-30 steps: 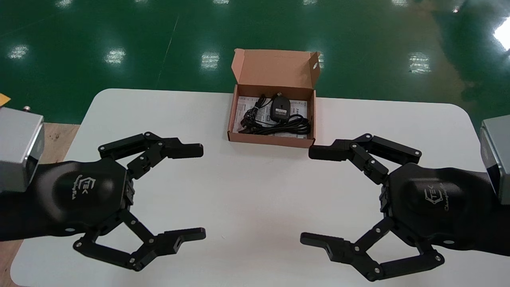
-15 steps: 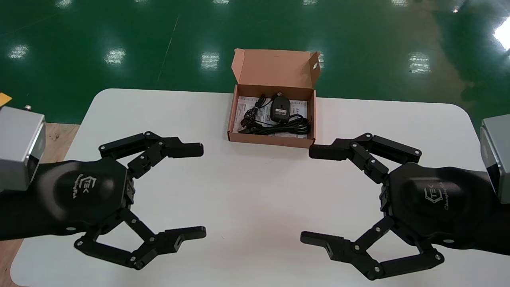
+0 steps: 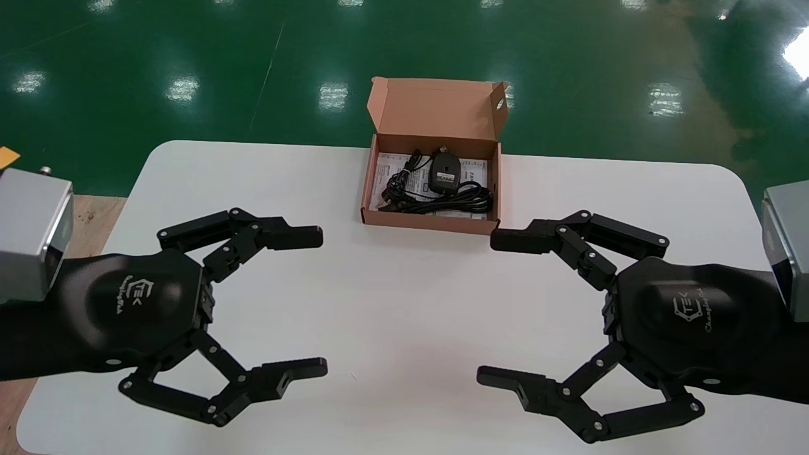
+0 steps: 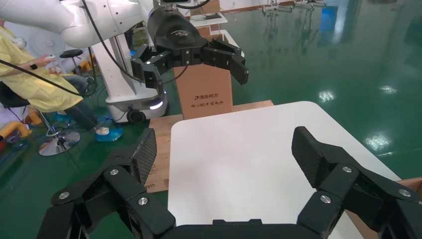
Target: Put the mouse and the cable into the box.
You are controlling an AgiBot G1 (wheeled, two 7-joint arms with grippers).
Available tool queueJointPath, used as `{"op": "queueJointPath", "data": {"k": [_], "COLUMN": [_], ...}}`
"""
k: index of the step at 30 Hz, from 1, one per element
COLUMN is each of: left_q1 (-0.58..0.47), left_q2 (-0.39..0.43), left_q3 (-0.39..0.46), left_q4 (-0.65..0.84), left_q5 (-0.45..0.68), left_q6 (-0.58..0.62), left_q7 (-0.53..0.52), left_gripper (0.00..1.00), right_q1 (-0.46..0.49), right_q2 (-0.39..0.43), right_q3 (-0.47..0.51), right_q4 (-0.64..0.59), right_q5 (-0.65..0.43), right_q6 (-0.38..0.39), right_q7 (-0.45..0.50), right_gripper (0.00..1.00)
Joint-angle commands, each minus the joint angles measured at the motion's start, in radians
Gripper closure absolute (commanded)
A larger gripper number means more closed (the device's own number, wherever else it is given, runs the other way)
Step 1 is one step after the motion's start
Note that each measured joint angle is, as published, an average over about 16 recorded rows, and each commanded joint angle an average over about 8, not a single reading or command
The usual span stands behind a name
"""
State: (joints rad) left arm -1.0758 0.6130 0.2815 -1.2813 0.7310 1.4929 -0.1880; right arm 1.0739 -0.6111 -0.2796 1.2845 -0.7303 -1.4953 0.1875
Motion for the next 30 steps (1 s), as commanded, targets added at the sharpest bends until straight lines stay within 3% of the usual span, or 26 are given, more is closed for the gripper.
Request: {"op": "queueJointPath", "data": {"k": [1, 30], "left_q1": [0.0, 0.0], "left_q2": [0.0, 0.0], "left_q3": [0.0, 0.0], "left_q4": [0.0, 0.0], "left_q5": [0.0, 0.0], "left_q6": [0.0, 0.0], "left_q7": [0.0, 0.0], "left_gripper": [0.0, 0.0], "right_q1": [0.0, 0.0], "right_q2": [0.0, 0.0], "right_q3": [0.0, 0.0], "right_q4": [0.0, -0.001], "right_q5": [0.0, 0.0], "right_q6": [0.0, 0.0], "right_q7": [0.0, 0.0], "right_gripper": [0.0, 0.0]}}
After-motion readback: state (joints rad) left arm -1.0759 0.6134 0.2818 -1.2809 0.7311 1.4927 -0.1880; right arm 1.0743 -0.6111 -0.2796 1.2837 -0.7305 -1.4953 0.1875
